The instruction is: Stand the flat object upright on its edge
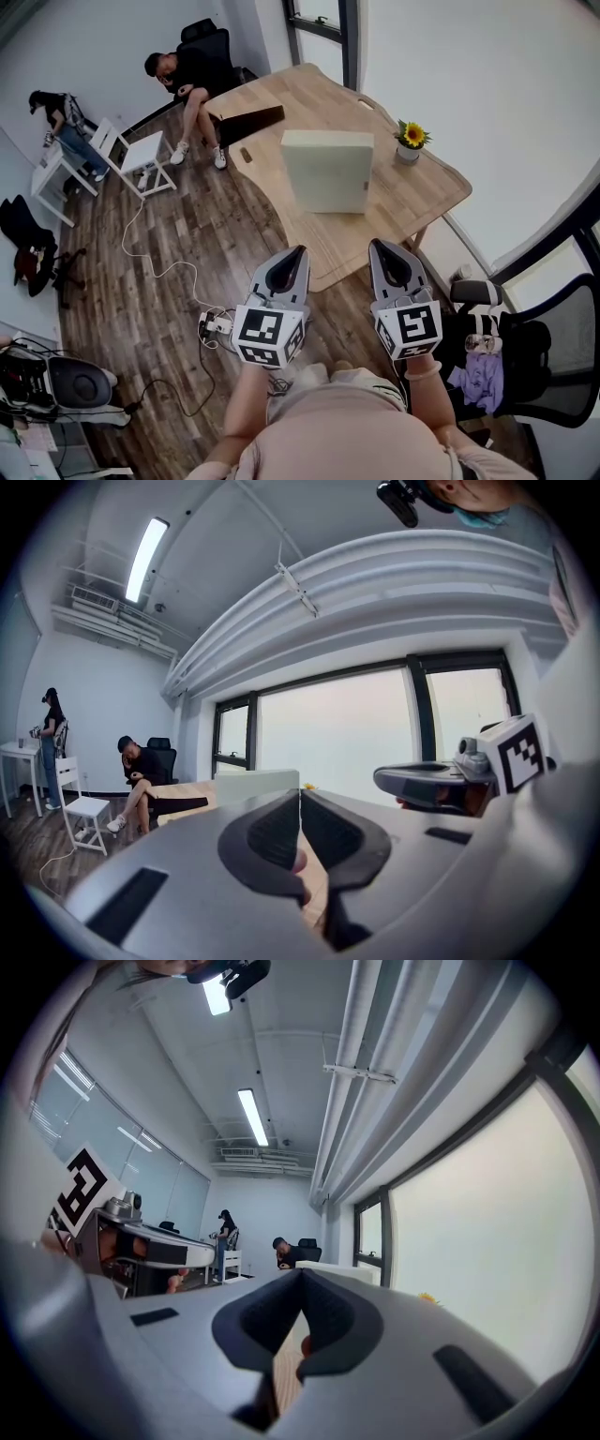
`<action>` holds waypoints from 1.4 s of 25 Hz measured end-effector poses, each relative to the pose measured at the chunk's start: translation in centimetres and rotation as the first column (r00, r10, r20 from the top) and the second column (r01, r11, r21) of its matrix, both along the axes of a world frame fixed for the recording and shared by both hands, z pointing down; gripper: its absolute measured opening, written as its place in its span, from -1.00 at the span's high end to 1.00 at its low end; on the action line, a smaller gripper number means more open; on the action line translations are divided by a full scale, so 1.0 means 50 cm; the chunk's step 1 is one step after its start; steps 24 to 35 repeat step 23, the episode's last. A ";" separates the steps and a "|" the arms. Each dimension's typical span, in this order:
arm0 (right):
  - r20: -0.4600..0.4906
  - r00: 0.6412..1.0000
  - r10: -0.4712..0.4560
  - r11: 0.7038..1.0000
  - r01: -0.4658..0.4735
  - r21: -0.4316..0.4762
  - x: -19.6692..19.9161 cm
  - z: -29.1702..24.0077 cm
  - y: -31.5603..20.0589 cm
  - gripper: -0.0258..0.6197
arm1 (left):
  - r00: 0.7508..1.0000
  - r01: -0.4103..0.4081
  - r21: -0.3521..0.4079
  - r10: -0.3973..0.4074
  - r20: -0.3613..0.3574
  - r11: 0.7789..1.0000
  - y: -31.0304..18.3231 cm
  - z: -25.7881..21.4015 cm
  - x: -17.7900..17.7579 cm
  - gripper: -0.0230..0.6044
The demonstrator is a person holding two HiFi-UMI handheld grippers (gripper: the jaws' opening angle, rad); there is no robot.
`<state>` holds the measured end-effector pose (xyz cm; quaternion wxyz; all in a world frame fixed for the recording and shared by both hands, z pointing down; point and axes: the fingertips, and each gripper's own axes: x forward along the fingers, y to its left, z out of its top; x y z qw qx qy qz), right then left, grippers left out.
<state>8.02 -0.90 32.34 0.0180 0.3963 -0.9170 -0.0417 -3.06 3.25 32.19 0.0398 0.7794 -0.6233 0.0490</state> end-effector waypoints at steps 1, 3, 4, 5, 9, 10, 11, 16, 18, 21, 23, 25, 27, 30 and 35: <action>0.000 1.000 0.000 1.000 0.000 0.001 -0.001 -0.001 0.000 0.92 | 1.000 -0.002 0.000 0.002 0.001 1.000 0.001 -0.002 0.000 0.88; 0.002 1.000 -0.003 1.000 0.003 0.003 -0.005 -0.006 0.002 0.92 | 1.000 -0.001 0.000 0.001 0.002 1.000 0.001 -0.006 -0.003 0.88; 0.002 1.000 -0.005 1.000 0.005 0.005 -0.008 -0.008 0.004 0.92 | 1.000 0.000 -0.002 0.000 0.001 1.000 0.001 -0.007 -0.005 0.88; 0.002 1.000 -0.008 1.000 0.008 0.008 -0.009 -0.009 0.007 0.92 | 1.000 0.001 -0.003 -0.001 -0.002 1.000 0.002 -0.006 -0.007 0.89; -0.007 1.000 -0.014 1.000 0.014 0.015 -0.009 -0.006 0.017 0.92 | 1.000 0.002 -0.006 -0.002 -0.006 1.000 0.008 -0.002 -0.007 0.88; -0.008 1.000 -0.014 1.000 0.014 0.015 -0.009 -0.005 0.018 0.92 | 1.000 0.002 -0.006 -0.002 -0.007 1.000 0.009 -0.003 -0.007 0.88; -0.008 1.000 -0.013 1.000 0.013 0.014 -0.009 -0.005 0.018 0.92 | 1.000 0.002 -0.006 -0.002 -0.007 1.000 0.011 -0.004 -0.008 0.89; -0.004 1.000 -0.015 1.000 0.015 0.012 -0.012 -0.001 0.022 0.92 | 1.000 0.012 -0.007 -0.012 -0.007 1.000 0.020 -0.001 -0.013 0.88; -0.005 1.000 -0.017 1.000 0.017 0.011 -0.014 0.002 0.024 0.92 | 1.000 0.015 -0.007 -0.015 -0.012 1.000 0.022 0.001 -0.015 0.88; -0.010 1.000 -0.017 1.000 0.018 0.010 -0.014 0.004 0.025 0.92 | 1.000 0.018 -0.010 -0.018 -0.017 1.000 0.026 0.004 -0.017 0.89; -0.016 1.000 -0.019 1.000 0.019 0.012 -0.014 0.003 0.024 0.92 | 1.000 0.020 -0.010 -0.021 -0.023 1.000 0.027 0.004 -0.016 0.88; -0.016 1.000 -0.019 1.000 0.019 0.012 -0.014 0.003 0.024 0.92 | 1.000 0.020 -0.010 -0.021 -0.023 1.000 0.027 0.004 -0.016 0.88; -0.016 1.000 -0.019 1.000 0.019 0.012 -0.014 0.003 0.024 0.92 | 1.000 0.020 -0.010 -0.021 -0.023 1.000 0.027 0.004 -0.016 0.88; -0.016 1.000 -0.019 1.000 0.019 0.012 -0.014 0.003 0.024 0.92 | 1.000 0.020 -0.010 -0.021 -0.023 1.000 0.027 0.004 -0.016 0.88; -0.016 1.000 -0.019 1.000 0.019 0.012 -0.014 0.003 0.024 0.92 | 1.000 0.020 -0.010 -0.021 -0.023 1.000 0.027 0.004 -0.016 0.88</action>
